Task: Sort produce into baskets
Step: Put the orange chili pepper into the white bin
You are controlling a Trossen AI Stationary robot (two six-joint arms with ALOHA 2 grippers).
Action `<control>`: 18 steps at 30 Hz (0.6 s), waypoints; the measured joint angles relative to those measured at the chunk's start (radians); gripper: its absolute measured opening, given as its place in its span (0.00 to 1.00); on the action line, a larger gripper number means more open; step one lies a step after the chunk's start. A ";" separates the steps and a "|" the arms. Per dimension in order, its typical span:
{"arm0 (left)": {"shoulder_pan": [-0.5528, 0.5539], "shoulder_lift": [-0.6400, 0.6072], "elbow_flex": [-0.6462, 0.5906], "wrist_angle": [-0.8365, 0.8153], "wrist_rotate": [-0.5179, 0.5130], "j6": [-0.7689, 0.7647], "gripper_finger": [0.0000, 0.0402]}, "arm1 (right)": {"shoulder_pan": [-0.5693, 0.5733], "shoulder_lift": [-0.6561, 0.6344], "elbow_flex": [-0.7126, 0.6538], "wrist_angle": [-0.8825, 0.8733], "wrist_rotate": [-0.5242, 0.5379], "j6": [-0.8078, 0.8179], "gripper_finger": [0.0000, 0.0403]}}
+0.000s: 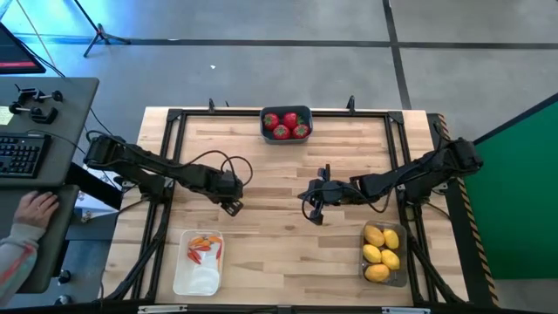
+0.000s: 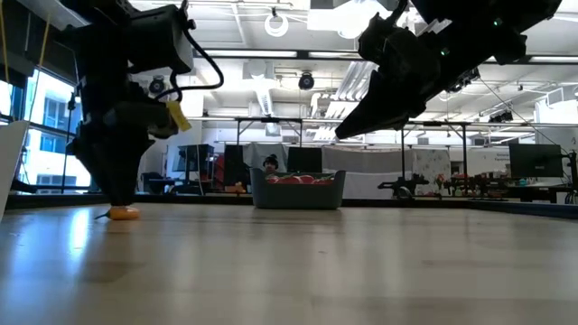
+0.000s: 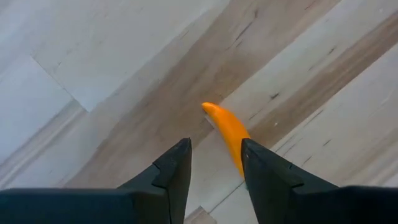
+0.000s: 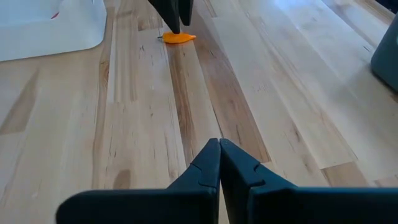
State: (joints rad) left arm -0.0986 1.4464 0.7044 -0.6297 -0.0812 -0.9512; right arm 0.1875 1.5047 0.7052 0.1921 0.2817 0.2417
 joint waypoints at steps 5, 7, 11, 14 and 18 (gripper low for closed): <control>-0.001 0.000 0.000 0.017 0.047 0.002 0.28 | 0.000 0.000 0.000 0.000 0.000 -0.008 0.00; -0.003 0.000 0.000 0.039 0.047 0.003 0.28 | 0.000 0.000 0.000 0.000 0.000 -0.014 0.00; -0.003 0.000 0.000 0.074 0.047 0.003 0.32 | 0.000 0.000 0.000 0.000 0.000 -0.018 0.00; -0.003 0.000 0.000 0.071 0.047 -0.009 0.36 | 0.000 0.000 0.000 0.000 0.000 -0.019 0.00; -0.003 0.016 0.000 0.058 0.052 -0.026 0.39 | 0.000 0.000 0.000 0.000 0.000 -0.020 0.00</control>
State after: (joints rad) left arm -0.1013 1.4626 0.7044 -0.5718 -0.0292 -0.9775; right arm 0.1875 1.5050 0.7052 0.1925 0.2821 0.2217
